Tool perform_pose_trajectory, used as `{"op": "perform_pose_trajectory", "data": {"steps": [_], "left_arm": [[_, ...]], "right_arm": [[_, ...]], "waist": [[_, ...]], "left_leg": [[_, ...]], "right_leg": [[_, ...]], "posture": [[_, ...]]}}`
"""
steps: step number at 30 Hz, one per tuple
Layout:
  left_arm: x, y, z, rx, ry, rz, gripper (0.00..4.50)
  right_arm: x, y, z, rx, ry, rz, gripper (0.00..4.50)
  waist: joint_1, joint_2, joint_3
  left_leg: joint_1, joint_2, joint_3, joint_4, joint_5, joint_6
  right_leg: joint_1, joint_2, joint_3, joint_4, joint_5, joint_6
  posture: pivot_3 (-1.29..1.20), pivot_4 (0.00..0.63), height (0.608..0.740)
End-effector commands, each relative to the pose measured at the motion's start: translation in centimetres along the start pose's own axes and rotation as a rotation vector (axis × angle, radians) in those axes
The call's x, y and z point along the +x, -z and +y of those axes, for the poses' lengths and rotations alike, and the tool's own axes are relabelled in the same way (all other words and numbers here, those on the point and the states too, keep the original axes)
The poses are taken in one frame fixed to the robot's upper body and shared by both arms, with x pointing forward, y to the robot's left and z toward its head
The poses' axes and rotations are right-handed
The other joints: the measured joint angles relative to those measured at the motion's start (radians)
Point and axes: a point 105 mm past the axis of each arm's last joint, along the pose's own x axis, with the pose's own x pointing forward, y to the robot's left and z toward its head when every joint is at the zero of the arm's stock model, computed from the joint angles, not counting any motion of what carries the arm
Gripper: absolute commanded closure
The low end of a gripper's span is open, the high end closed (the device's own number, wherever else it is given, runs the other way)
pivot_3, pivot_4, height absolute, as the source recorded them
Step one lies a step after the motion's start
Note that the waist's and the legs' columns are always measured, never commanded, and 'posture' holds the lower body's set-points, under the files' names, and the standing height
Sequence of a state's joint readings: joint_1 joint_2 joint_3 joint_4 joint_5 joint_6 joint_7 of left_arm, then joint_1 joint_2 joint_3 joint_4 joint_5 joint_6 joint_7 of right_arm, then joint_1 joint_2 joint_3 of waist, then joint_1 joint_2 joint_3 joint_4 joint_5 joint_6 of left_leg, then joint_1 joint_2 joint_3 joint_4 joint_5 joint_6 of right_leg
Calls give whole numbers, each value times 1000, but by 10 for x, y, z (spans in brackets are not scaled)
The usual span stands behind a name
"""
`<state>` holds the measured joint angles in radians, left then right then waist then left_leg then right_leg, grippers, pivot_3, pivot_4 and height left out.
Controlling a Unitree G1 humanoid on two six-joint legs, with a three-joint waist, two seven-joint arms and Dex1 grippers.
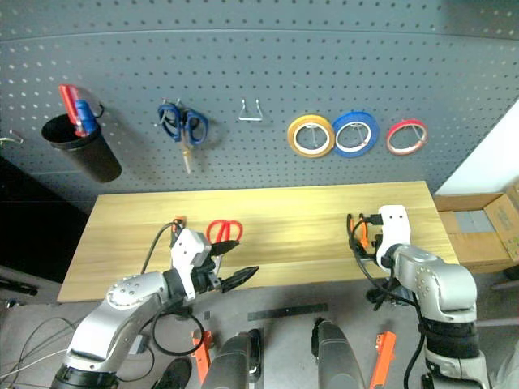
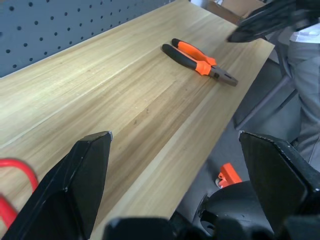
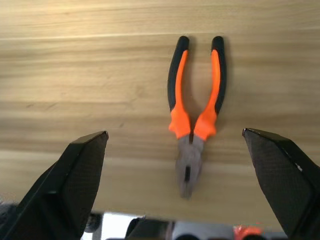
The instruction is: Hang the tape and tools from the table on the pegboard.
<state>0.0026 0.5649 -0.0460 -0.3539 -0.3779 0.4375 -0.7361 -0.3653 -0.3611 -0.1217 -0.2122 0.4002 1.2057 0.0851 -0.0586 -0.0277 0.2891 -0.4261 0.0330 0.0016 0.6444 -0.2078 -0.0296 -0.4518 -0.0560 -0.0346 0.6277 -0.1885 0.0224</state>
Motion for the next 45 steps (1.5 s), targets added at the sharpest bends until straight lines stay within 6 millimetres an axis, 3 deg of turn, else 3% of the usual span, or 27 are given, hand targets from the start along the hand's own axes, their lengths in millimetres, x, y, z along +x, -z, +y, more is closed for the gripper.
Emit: {"op": "perform_pose_trajectory", "data": {"steps": [1,13,21,29,32,37,42,45], "left_arm": [[-5,-7,-7,19,11,-21,131],[-3,-14,-13,-25,-8,-56,131],[-4,-20,-11,-21,-20,-65,131],[-4,-24,-10,-22,-27,-74,131],[-3,-25,-9,-20,-31,-78,131],[-4,-26,-7,-21,-39,-81,131],[-5,-27,-7,-24,-42,-85,131],[-11,-34,-2,-28,-81,-122,131]], "right_arm": [[10,-5,-4,-4,45,2,18],[36,8,-29,-21,148,83,18],[53,26,-24,27,115,150,18],[69,24,-16,3,101,159,18],[67,29,-19,-44,117,201,642],[60,40,-28,-131,157,277,2250],[54,42,-29,-136,131,283,2272],[39,21,-2,-183,-32,210,2272]], "waist": [[2,0,0],[10,0,0],[9,0,0],[6,0,0],[8,0,0],[10,0,0],[24,0,0],[30,0,0]], "left_leg": [[0,0,0,0,0,1],[-8,-2,0,-1,-5,7],[-7,-2,0,1,-4,8],[-7,-2,0,1,-4,8],[-7,-2,0,1,-4,8],[-7,-2,0,1,-4,8],[-6,-2,-1,1,-4,8],[-7,-2,-1,0,-4,8]], "right_leg": [[0,0,0,1,0,0],[-5,1,1,0,0,9],[-4,2,1,2,-1,4],[-4,2,1,2,2,9],[-4,2,1,2,2,9],[-3,2,1,2,2,9],[-3,2,1,1,2,9],[-3,2,1,1,2,9]], "posture": [[-83,293,740],[-65,299,740],[-51,304,740],[-47,306,740],[-46,305,740],[-46,301,740],[-41,302,740],[-31,295,740]]}}
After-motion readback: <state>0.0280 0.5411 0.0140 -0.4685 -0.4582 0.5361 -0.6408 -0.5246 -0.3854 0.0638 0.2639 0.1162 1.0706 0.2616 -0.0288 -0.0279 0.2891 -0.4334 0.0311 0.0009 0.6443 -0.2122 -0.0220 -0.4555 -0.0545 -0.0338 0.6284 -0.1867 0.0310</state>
